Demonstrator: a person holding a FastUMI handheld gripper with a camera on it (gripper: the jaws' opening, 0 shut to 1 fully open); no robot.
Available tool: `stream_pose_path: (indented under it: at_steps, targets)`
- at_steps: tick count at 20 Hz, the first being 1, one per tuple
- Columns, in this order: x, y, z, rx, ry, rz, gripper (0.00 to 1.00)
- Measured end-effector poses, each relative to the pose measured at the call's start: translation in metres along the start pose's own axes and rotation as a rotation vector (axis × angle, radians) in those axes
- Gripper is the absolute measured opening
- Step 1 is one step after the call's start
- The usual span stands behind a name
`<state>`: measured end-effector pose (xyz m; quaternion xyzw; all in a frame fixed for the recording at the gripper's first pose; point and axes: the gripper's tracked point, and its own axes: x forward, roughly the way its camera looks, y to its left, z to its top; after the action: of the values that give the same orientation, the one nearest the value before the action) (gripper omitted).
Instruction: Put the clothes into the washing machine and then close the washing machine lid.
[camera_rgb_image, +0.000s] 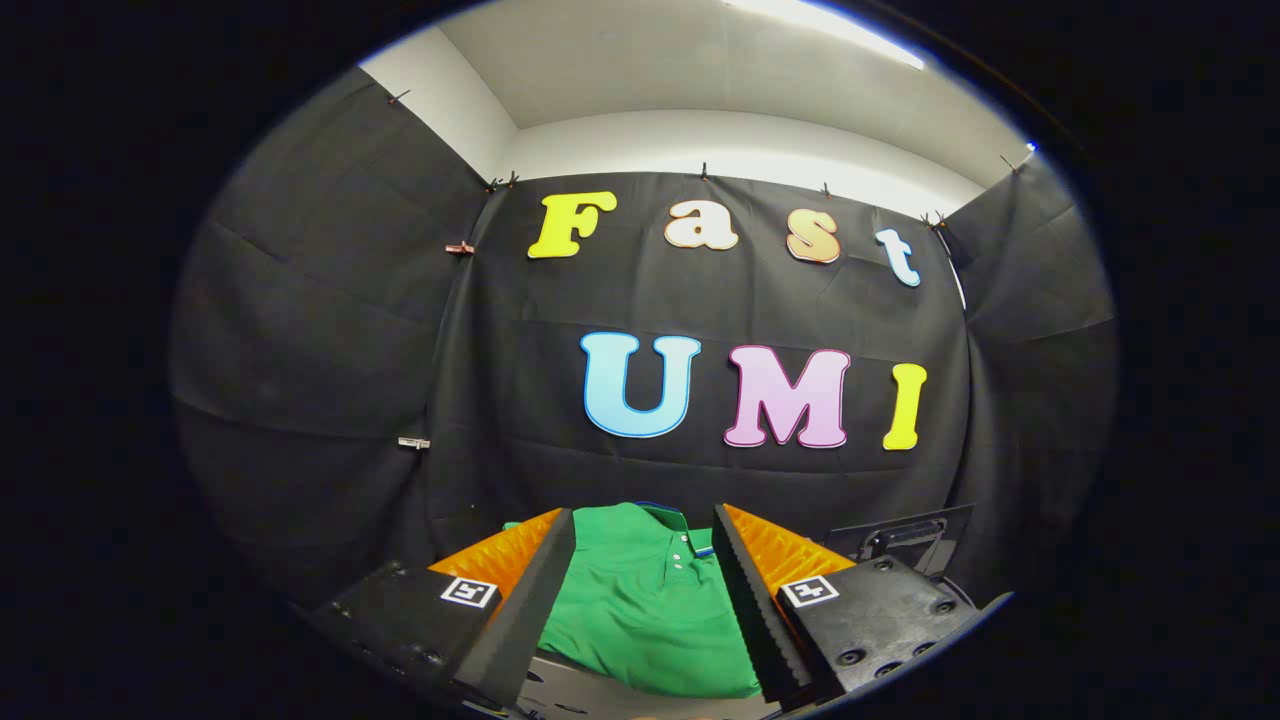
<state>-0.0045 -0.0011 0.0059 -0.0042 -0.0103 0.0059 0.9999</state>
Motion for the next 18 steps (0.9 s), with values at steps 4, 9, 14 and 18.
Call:
stream_pose_path:
  at_steps: [4, 9, 14, 18]
  targets:
    - [0.004, -0.002, -0.001, -0.003, 0.028, 0.003, 0.87]
    - [0.023, -0.006, -0.012, 0.006, 0.082, 0.005, 0.87]
    - [0.065, -0.02, -0.02, 0.005, 0.159, -0.039, 0.87]
    - [0.091, -0.026, -0.052, 0.047, 0.317, -0.068, 0.88]
